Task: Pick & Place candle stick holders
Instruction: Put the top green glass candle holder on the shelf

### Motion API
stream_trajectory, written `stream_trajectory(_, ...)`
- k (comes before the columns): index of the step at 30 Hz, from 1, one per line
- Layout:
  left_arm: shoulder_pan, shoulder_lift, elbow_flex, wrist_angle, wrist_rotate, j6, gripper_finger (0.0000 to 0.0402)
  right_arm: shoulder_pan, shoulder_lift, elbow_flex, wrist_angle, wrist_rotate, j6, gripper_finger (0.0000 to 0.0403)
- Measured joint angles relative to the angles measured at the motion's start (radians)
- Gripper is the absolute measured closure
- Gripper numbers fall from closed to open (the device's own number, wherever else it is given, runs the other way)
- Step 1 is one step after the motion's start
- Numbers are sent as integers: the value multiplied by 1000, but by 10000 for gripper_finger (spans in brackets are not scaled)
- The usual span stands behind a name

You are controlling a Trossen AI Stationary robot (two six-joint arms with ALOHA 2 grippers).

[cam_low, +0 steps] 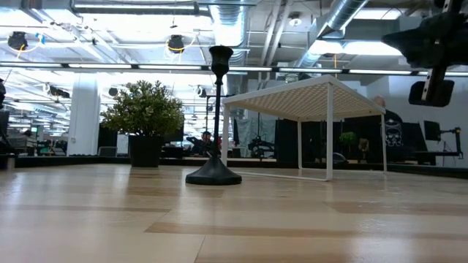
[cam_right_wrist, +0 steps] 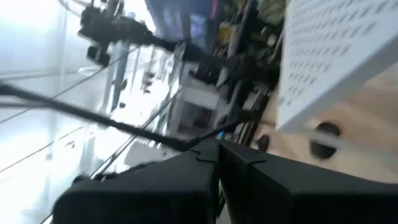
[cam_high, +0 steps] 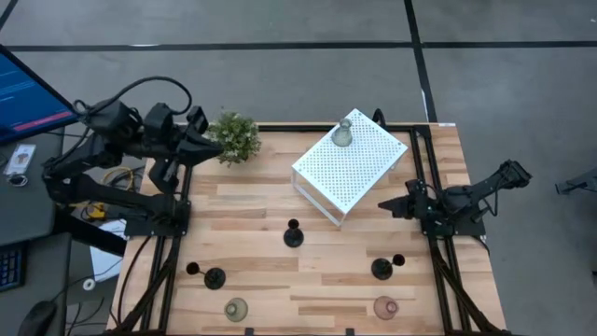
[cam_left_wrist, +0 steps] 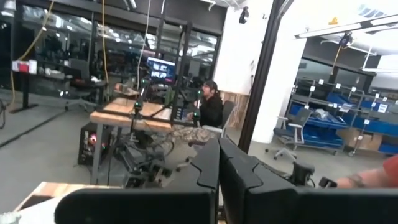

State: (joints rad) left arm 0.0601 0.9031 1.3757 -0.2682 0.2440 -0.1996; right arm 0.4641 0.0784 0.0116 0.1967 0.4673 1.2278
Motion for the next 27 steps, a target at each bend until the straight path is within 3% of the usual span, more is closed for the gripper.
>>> stream_trajectory(5,-1,4,-7,-5,0,-22,400,-9,0,20,255,-22,-45,398)
stream_trajectory(7,-2,2,-8,-2,0,-22,400,-15,3,88,320,-22,-196,392)
stream_trajectory(10,-1,-6,-7,2,-5,-23,400,-28,42,240,262,25,-489,376)
stream_trajectory(18,-1,-13,-7,-2,-117,-22,395,-83,323,735,119,365,-1247,306)
stream_trajectory(22,-1,-19,-6,-1,-129,-22,388,-113,494,1012,-64,609,-1427,258)
stream_trajectory(27,-1,-18,-6,-2,-129,-23,385,-165,716,1317,-241,832,-1556,205)
